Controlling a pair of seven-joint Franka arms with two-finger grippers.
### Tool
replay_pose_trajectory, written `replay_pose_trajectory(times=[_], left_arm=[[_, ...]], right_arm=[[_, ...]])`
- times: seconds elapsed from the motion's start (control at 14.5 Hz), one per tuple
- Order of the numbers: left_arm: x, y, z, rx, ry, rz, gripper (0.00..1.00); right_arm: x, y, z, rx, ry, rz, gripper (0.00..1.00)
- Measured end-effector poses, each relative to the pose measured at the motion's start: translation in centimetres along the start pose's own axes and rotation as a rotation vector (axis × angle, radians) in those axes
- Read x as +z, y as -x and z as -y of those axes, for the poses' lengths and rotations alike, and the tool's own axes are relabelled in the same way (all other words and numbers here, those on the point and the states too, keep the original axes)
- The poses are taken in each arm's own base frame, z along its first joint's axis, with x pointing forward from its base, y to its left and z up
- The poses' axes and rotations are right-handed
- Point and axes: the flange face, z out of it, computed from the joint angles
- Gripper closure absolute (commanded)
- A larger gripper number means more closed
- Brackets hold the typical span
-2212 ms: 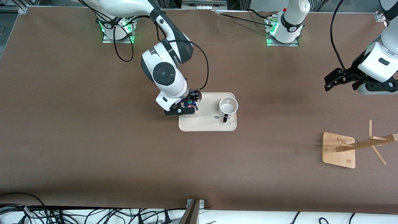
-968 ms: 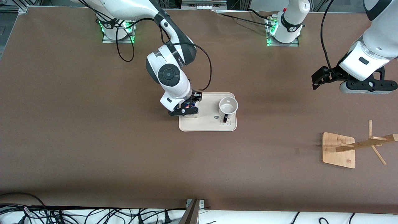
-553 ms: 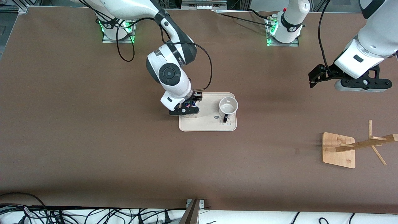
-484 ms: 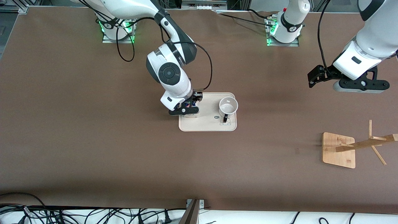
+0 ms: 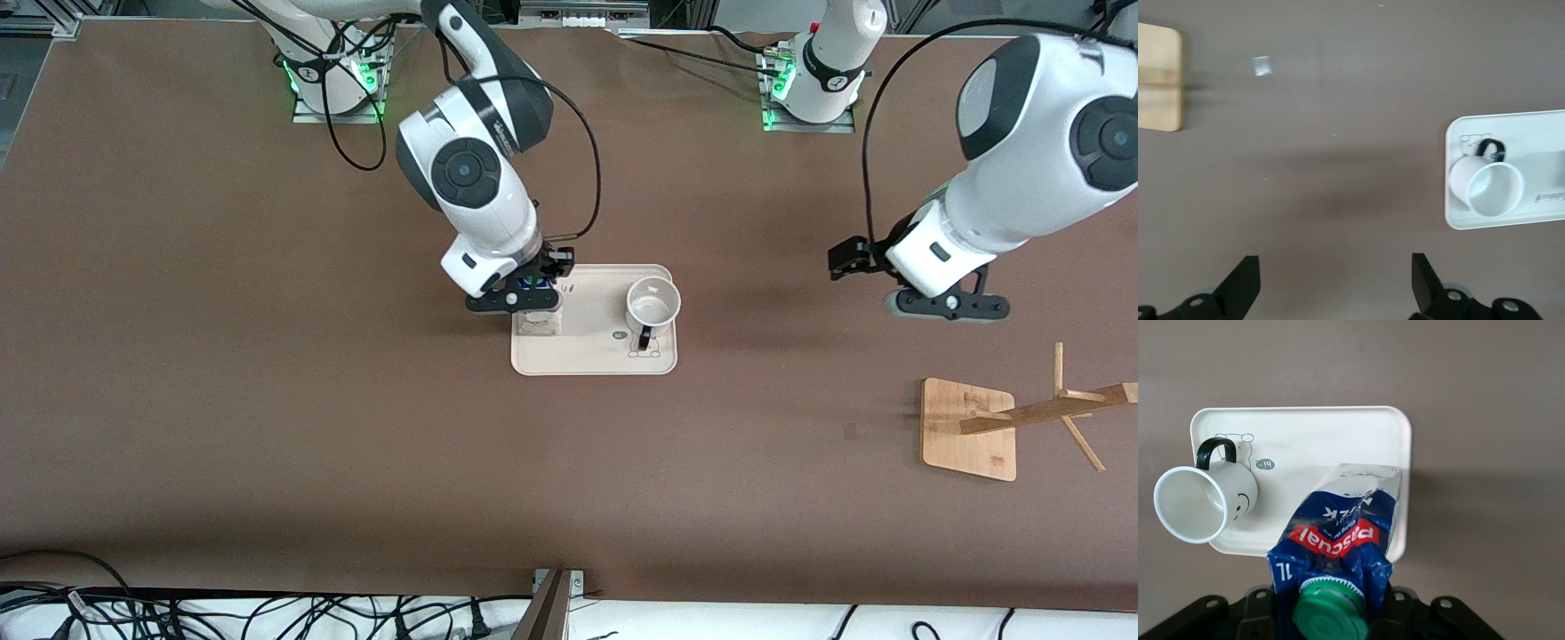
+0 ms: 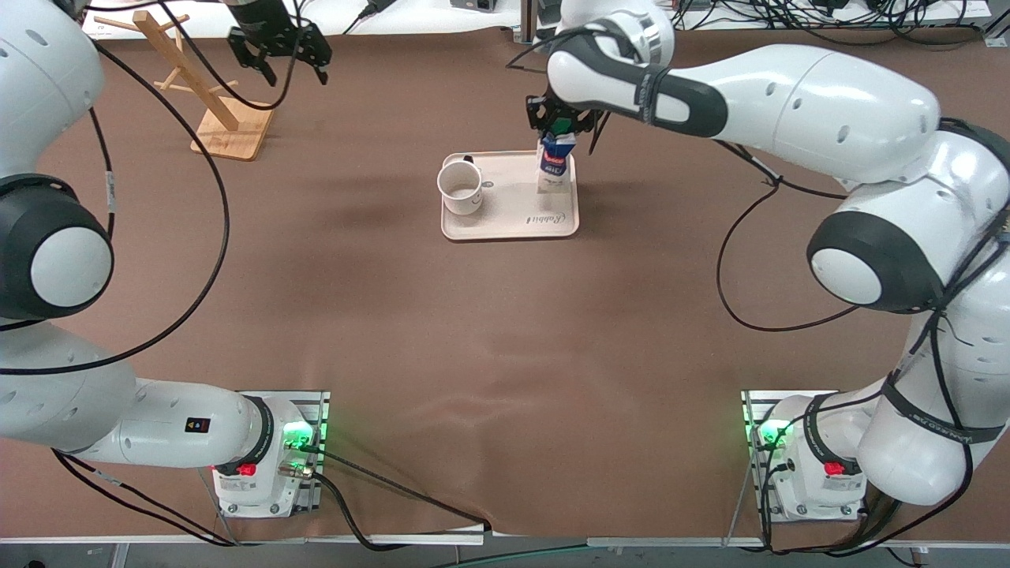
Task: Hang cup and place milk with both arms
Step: 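Lift the carton with the right gripper while the left gripper reaches the mug, then carry the carton away with the right gripper while the left gripper grasps the mug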
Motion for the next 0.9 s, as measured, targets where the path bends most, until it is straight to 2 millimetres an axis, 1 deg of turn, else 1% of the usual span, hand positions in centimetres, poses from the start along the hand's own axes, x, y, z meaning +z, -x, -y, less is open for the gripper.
replay_pose_trajectory(times=[0.07,0.21,0.28,0.35,0.41,0.55,0.69,0.83,0.9], left_arm=[[0.9,-0.4,-0.5,0.003,0.016,-0.003,0.00],[2.6,-0.6,-1.8,0.020,0.030,-0.002,0.00],[3.4,-0.5,-3.0,0.035,0.035,-0.009,0.00],[4.4,-0.3,-4.6,0.045,0.041,-0.020,0.00],[5.6,0.0,-6.7,0.044,0.048,-0.032,0.00],[8.3,1.5,-11.4,0.018,0.065,-0.051,0.00],[11.1,3.4,-15.8,-0.005,0.082,-0.056,0.00],[13.9,4.6,-18.9,0.008,0.094,-0.054,0.00],[15.3,4.8,-20.0,0.015,0.104,-0.058,0.00]], right_arm=[[-2.2,0.1,-1.0,0.007,0.009,0.003,0.51],[-7.2,0.2,-3.7,0.008,0.021,0.003,0.51],[-9.4,0.3,-5.1,0.001,0.021,-0.002,0.51],[-11.5,0.4,-6.6,-0.005,0.020,-0.006,0.51],[-13.3,0.5,-8.1,-0.012,0.023,-0.004,0.51],[-16.0,0.3,-11.5,-0.018,0.032,0.002,0.51],[-18.0,-0.7,-15.8,0.002,0.042,-0.001,0.51],[-19.3,-1.6,-20.3,0.048,0.056,0.009,0.51],[-19.7,-1.8,-22.4,0.072,0.064,0.022,0.51]])
